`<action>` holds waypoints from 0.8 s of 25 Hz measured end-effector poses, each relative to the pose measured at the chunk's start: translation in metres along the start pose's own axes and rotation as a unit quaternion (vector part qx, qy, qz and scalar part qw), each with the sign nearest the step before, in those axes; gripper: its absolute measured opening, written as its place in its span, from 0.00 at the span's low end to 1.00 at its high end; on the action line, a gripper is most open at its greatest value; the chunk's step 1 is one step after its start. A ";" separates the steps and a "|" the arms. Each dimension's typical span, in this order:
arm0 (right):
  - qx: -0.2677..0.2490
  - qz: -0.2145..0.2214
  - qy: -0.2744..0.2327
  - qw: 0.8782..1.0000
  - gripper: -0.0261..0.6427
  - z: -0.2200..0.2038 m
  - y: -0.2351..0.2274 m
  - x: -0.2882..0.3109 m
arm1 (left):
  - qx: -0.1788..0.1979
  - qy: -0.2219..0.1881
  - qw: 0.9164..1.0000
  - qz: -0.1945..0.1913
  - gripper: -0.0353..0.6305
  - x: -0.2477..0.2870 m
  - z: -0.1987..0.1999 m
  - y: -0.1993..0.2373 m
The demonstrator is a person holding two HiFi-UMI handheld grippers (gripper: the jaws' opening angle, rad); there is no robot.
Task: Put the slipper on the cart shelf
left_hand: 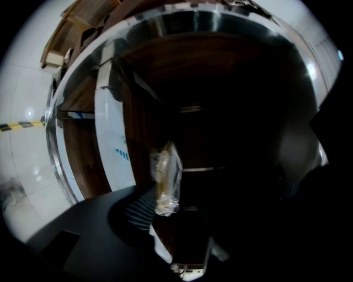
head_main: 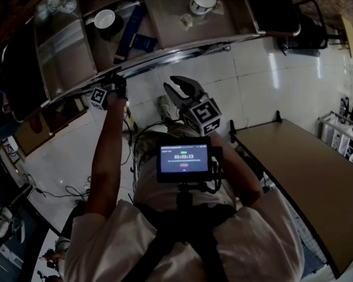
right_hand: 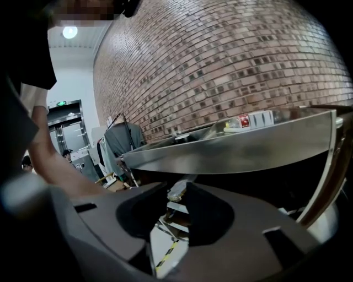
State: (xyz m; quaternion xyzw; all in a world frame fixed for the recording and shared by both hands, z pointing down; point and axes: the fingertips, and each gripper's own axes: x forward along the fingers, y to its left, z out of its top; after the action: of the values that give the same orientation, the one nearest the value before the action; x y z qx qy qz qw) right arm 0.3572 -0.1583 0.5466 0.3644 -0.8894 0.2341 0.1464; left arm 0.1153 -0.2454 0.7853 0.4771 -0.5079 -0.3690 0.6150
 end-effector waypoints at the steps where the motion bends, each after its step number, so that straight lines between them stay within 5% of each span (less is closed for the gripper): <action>1: 0.000 0.002 0.000 1.000 0.21 0.000 -0.001 0.000 | 0.007 0.008 1.000 0.000 0.43 0.003 -0.004 -0.002; 3: 0.000 0.005 0.001 1.000 0.21 0.000 -0.005 0.000 | 0.010 0.015 1.000 -0.008 0.53 0.008 -0.012 -0.006; 8: -0.002 0.013 -0.006 1.000 0.21 0.007 0.000 -0.001 | 0.006 0.005 1.000 0.002 0.59 -0.015 -0.018 -0.013; 16: -0.013 0.024 -0.023 0.999 0.21 0.016 0.021 -0.009 | 0.026 0.034 0.999 0.017 0.61 -0.081 -0.042 -0.026; 20: -0.016 0.025 -0.026 0.999 0.21 0.016 0.016 -0.011 | 0.018 0.037 0.999 -0.010 0.61 -0.090 -0.055 -0.040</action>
State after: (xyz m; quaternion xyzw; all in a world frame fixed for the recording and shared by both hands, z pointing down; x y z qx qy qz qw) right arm 0.3523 -0.1505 0.5234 0.3456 -0.9053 0.2143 0.1229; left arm 0.1508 -0.1602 0.7213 0.5065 -0.4866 -0.3484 0.6207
